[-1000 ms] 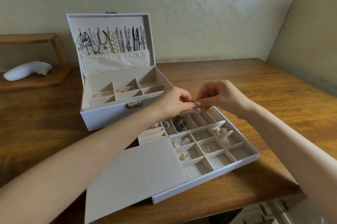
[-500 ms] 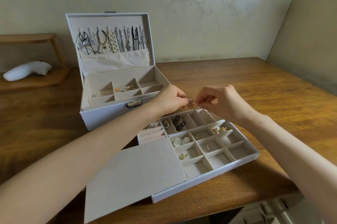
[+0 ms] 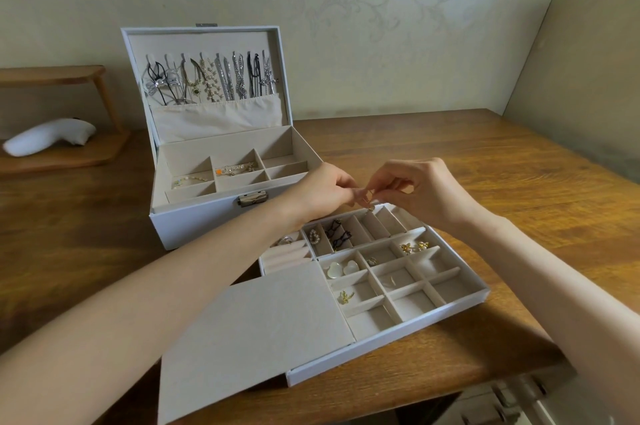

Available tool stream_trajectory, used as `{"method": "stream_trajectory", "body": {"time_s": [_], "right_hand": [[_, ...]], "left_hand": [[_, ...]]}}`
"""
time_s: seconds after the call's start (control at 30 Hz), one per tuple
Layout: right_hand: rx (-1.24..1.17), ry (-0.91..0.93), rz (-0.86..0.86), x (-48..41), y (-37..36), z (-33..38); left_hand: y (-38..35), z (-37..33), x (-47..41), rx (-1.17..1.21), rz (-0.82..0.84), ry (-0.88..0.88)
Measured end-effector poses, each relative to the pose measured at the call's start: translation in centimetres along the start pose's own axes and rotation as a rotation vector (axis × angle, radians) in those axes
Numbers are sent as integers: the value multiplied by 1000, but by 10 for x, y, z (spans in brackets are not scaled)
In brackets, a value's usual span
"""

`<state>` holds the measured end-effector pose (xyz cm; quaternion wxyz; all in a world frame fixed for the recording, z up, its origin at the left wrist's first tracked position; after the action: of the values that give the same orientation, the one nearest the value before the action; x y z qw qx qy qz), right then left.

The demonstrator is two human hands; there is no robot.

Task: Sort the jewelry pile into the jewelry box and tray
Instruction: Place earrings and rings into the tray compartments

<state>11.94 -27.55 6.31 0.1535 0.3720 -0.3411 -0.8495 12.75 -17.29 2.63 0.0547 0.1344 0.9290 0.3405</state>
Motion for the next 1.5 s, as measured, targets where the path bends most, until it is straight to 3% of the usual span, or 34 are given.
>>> {"method": "stream_trajectory", "body": {"time_s": [0.1,0.3,0.43,0.63,0.9,1.3,1.5], "right_hand": [[-77,-57,-24,1,2,-3],[-504,-305,20,9,-8,-21],[-590,-394,-30,14,-11,-28],[-569,-428,-114,12,-6,-34],[-505,-451,-88,9,-7,-31],[-582,-470,76,9,-11,-28],[-466,-480,118,8,-8,-30]], "left_hand": [[0,2,0,51,-2,15],[6,1,2,130,-27,-5],[10,-3,4,139,-56,-67],[18,1,6,124,-85,-100],[17,-7,9,80,-63,-170],[26,-18,11,-27,-124,-296],[26,-14,11,-96,-110,-290]]}}
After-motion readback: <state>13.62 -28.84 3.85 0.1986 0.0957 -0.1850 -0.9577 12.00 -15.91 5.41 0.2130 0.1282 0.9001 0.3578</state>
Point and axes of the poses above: each hand's wrist, its own x-axis away from the middle knuckle, its own y-axis out of the back of the hand, z = x × y, the point moved 10 cm from there along -x, towards the middle knuckle, and after that the axes turned 2 degrees about -x, right-handed, at the moved point
